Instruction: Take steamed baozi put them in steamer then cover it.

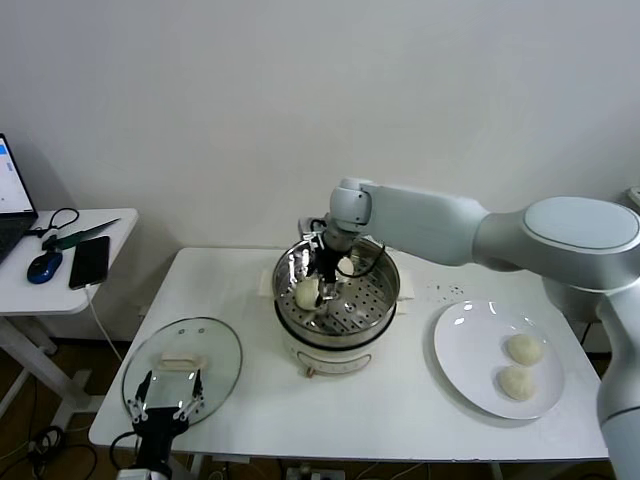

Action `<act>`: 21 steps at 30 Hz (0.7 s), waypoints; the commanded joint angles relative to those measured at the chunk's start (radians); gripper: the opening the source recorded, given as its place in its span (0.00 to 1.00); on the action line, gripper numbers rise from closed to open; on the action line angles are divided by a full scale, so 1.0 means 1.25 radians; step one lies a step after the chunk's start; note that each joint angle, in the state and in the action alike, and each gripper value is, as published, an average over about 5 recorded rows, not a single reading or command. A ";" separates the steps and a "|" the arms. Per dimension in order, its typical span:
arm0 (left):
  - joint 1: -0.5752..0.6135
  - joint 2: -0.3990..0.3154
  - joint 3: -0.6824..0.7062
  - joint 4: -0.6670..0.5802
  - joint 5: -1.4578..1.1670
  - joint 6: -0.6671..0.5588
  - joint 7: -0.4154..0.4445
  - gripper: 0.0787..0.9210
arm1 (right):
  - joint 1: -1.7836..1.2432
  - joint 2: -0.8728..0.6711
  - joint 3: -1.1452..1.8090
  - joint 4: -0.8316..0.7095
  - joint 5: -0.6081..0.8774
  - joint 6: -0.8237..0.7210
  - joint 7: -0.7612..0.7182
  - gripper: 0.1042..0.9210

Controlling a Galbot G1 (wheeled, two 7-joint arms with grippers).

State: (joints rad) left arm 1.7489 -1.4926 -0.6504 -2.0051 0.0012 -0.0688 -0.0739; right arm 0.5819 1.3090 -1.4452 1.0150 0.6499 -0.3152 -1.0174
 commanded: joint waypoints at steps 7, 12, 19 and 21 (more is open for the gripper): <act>0.012 -0.005 0.002 -0.004 -0.004 -0.004 -0.002 0.88 | 0.235 -0.341 -0.093 0.251 -0.028 0.056 -0.076 0.88; 0.014 -0.005 -0.002 -0.006 -0.003 0.001 0.000 0.88 | 0.198 -0.512 -0.093 0.335 -0.143 0.065 -0.084 0.88; 0.005 -0.005 -0.009 0.001 -0.004 0.006 0.002 0.88 | -0.035 -0.701 0.042 0.381 -0.342 0.079 -0.100 0.88; 0.000 -0.007 -0.010 0.000 0.000 0.007 0.003 0.88 | -0.131 -0.736 0.117 0.372 -0.394 0.089 -0.106 0.88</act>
State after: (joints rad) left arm 1.7529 -1.4993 -0.6610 -2.0063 -0.0022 -0.0635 -0.0713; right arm 0.6848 0.7085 -1.4731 1.3736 0.4193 -0.2316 -1.1234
